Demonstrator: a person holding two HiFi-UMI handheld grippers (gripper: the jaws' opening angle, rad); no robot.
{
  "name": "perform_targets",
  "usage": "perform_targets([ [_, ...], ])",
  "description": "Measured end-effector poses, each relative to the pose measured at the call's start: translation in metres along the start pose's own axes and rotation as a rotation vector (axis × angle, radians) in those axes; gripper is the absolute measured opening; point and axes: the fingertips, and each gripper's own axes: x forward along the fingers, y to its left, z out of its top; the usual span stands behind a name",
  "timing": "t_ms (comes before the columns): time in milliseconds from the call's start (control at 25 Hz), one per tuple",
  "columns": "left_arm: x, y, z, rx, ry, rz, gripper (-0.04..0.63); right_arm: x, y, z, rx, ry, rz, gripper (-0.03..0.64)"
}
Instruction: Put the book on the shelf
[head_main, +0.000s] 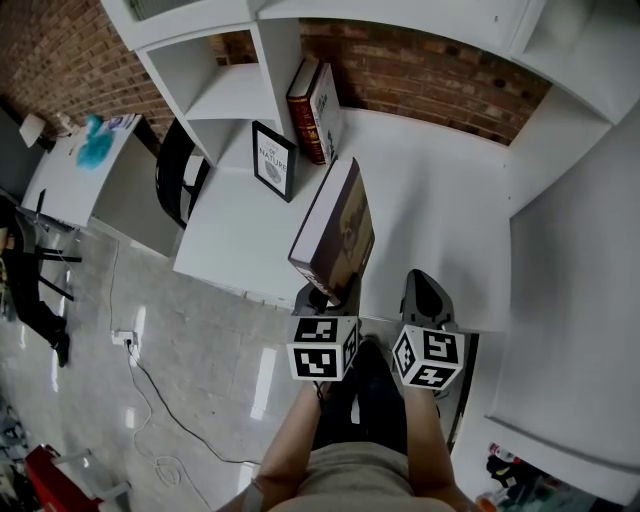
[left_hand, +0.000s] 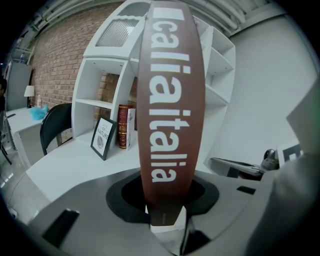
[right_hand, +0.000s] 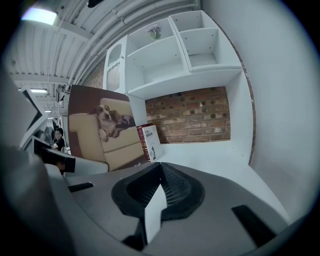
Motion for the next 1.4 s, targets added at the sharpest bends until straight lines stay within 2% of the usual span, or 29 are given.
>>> perform_targets([
  [520,0.060,-0.010,0.025,0.009,0.011,0.035,0.147,0.052,-0.045,0.020,-0.011,-0.001,0.026,0.017],
  [1080,0.118,-0.015,0.057,-0.018,-0.002,0.097,0.147,0.110,-0.092,0.042,-0.012,0.000,0.077,0.017],
  [1400,0.135,-0.013,0.063,-0.035,0.009,0.117,0.147,0.128,-0.100,0.042,-0.003,0.016,0.110,0.017],
])
